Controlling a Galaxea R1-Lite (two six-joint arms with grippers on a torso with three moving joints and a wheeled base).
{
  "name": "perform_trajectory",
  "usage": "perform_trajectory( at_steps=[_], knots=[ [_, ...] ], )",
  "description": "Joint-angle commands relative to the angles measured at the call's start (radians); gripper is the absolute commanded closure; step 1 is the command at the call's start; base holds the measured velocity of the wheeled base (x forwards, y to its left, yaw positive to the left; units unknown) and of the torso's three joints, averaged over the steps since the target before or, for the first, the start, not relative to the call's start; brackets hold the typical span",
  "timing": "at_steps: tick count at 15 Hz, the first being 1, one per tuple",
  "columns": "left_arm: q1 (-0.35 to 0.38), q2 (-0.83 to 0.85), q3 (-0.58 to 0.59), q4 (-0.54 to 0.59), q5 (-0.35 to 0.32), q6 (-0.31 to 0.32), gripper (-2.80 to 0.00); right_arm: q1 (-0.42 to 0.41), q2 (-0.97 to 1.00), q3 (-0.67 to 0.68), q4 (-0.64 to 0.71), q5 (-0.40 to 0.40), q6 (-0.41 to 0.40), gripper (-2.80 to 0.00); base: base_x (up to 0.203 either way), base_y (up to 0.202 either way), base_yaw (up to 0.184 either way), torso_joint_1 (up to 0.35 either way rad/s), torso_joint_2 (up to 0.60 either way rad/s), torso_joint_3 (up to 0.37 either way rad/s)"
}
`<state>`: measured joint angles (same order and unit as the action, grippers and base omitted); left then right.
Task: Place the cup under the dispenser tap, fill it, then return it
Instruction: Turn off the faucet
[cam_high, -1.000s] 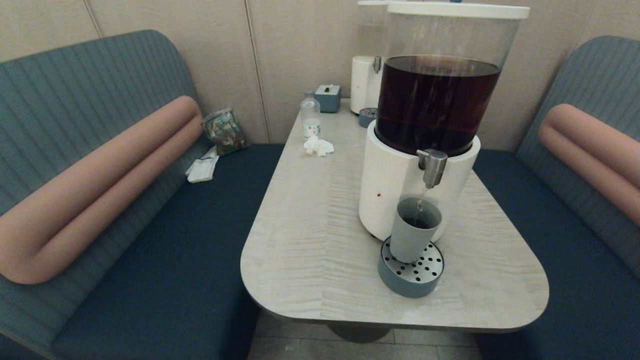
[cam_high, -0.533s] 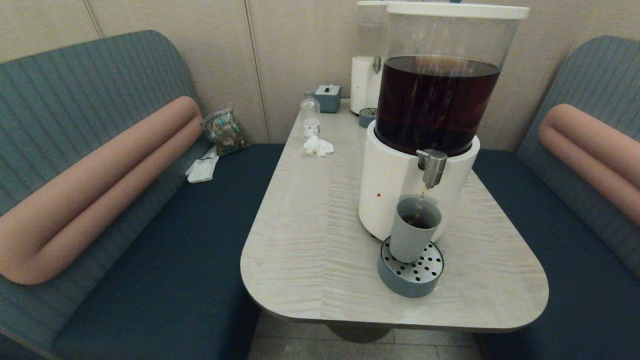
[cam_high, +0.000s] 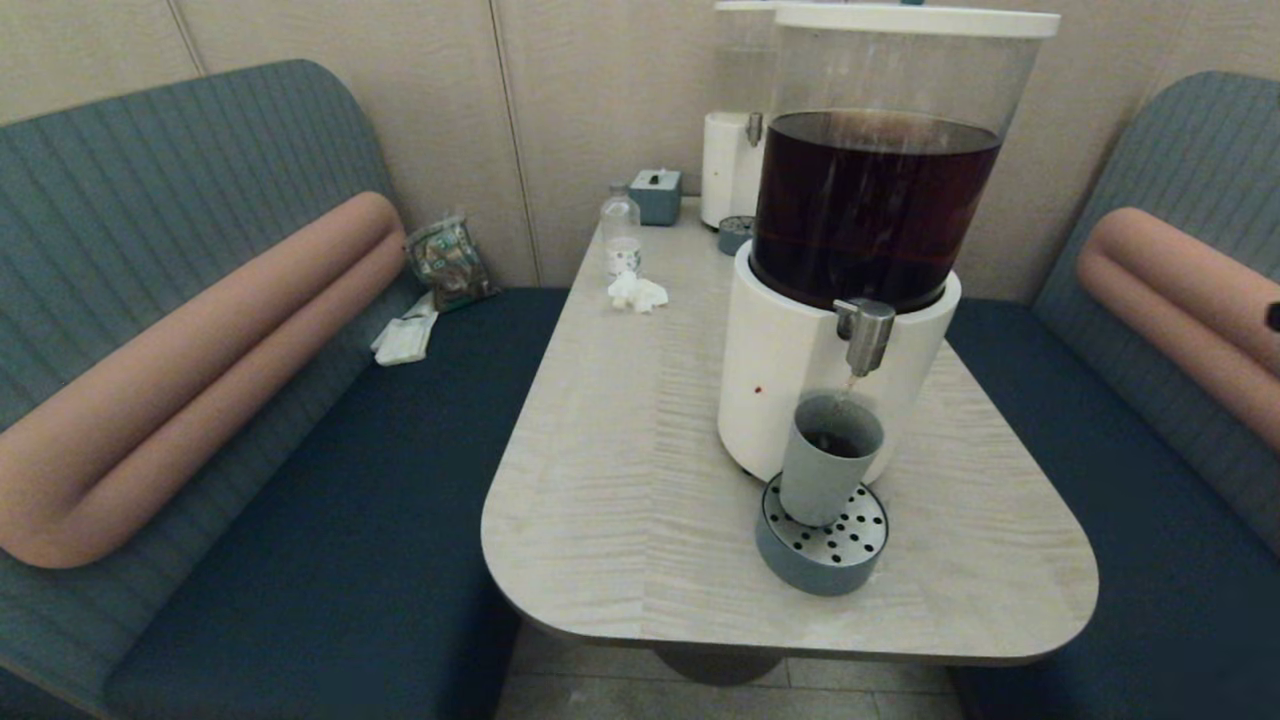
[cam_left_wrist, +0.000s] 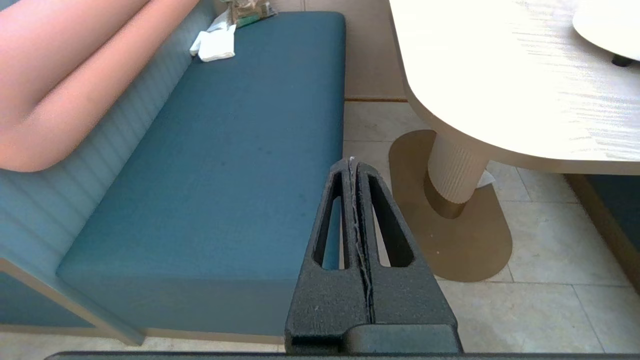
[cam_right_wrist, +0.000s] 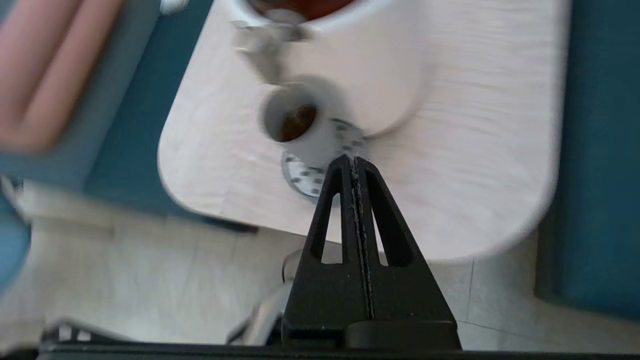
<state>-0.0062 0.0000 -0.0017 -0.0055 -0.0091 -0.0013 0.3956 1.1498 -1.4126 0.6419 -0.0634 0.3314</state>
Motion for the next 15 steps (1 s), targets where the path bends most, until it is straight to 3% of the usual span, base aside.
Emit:
perform_trajectory(
  at_steps=[1, 4, 7, 8, 11, 15],
  knots=[
    [0.0, 0.0, 0.0, -0.001, 0.0, 0.0, 0.0, 0.085, 0.223, -0.153, 0.044, -0.026, -0.009, 0.0, 0.0, 0.0, 0.0, 0.0, 0.0, 0.0],
    [0.0, 0.0, 0.0, -0.001, 0.0, 0.0, 0.0, 0.161, 0.383, -0.391, 0.173, -0.119, -0.04, 0.0, 0.0, 0.0, 0.0, 0.0, 0.0, 0.0],
    [0.0, 0.0, 0.0, -0.001, 0.0, 0.0, 0.0, 0.25, 0.518, -0.515, 0.338, -0.4, -0.093, 0.0, 0.0, 0.0, 0.0, 0.0, 0.0, 0.0],
    [0.0, 0.0, 0.0, -0.001, 0.0, 0.0, 0.0, 0.282, 0.539, -0.522, 0.349, -0.452, -0.109, 0.0, 0.0, 0.0, 0.0, 0.0, 0.0, 0.0],
    [0.0, 0.0, 0.0, -0.001, 0.0, 0.0, 0.0, 0.338, 0.568, -0.526, 0.28, -0.479, -0.128, 0.0, 0.0, 0.0, 0.0, 0.0, 0.0, 0.0],
    [0.0, 0.0, 0.0, -0.001, 0.0, 0.0, 0.0, 0.339, 0.585, -0.525, 0.133, -0.43, -0.203, 0.0, 0.0, 0.0, 0.0, 0.0, 0.0, 0.0]
  ],
)
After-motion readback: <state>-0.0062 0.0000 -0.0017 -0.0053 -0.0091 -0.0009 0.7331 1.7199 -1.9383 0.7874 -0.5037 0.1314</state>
